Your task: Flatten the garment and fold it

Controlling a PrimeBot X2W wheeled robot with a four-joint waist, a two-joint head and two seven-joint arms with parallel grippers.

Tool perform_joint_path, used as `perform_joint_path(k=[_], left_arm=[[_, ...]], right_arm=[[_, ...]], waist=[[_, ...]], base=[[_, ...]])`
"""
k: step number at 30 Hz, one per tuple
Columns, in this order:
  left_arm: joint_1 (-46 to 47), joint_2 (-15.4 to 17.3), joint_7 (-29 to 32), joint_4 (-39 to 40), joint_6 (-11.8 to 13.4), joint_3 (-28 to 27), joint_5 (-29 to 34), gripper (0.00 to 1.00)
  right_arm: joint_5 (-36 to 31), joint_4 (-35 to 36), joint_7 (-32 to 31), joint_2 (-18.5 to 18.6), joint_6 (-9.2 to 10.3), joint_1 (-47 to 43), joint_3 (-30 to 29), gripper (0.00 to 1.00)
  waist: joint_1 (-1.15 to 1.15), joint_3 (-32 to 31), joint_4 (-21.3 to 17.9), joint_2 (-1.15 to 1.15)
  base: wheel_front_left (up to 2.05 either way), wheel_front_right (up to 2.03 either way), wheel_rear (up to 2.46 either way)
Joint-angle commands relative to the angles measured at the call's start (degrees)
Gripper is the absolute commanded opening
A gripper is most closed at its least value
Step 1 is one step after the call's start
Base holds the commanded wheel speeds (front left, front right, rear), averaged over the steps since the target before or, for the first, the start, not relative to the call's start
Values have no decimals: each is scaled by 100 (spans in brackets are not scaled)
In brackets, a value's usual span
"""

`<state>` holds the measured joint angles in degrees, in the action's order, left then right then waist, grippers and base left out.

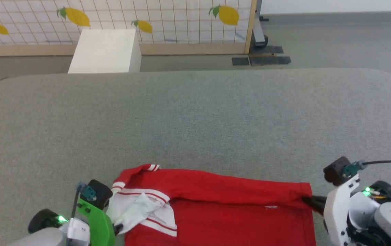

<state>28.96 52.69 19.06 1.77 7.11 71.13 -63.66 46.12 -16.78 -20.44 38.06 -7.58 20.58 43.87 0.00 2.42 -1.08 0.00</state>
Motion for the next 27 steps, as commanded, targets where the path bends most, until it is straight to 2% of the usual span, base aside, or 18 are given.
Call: perform_joint_path(k=[1,8,9,10,14,16,20,23,27], left_arm=[[-110,-136,-76,-164,-16,-10,-90,0],[-226,-474,-374,-847,-154,-45,-180,0],[-238,-496,-456,-894,-136,-55,-145,54],[-251,-504,-553,-924,-126,-65,-101,100],[-349,-485,-1106,-770,39,-202,63,100],[-412,-433,-1503,-616,229,-341,167,100],[-535,-365,-2438,-364,738,-649,493,100],[-624,-431,-3161,-340,1203,-944,778,100],[-774,-647,-3395,-327,1897,-1550,1374,100]], right_arm=[[-50,-28,-38,-100,9,-140,-49,0],[-242,-114,-36,-345,9,-361,-228,0],[-298,-97,-11,-357,9,-388,-279,53],[-351,-66,23,-358,9,-411,-324,100],[-576,208,268,-297,9,-618,-729,100],[-669,432,356,-261,9,-801,-1026,100],[-878,924,504,-304,9,-1227,-1823,100],[-1095,1195,516,-496,9,-1582,-2476,100],[-1368,1381,373,-872,9,-2032,-3151,100]], waist=[[0,119,11,0],[0,207,16,0],[0,172,16,0],[0,133,17,0],[0,-61,51,0],[0,-140,76,0],[0,-205,122,0],[0,-201,161,0],[0,-151,221,0]], base=[[0,0,0],[0,0,0],[0,0,0],[0,0,0],[0,0,0],[0,0,0],[0,0,0],[0,0,0],[0,0,0]])
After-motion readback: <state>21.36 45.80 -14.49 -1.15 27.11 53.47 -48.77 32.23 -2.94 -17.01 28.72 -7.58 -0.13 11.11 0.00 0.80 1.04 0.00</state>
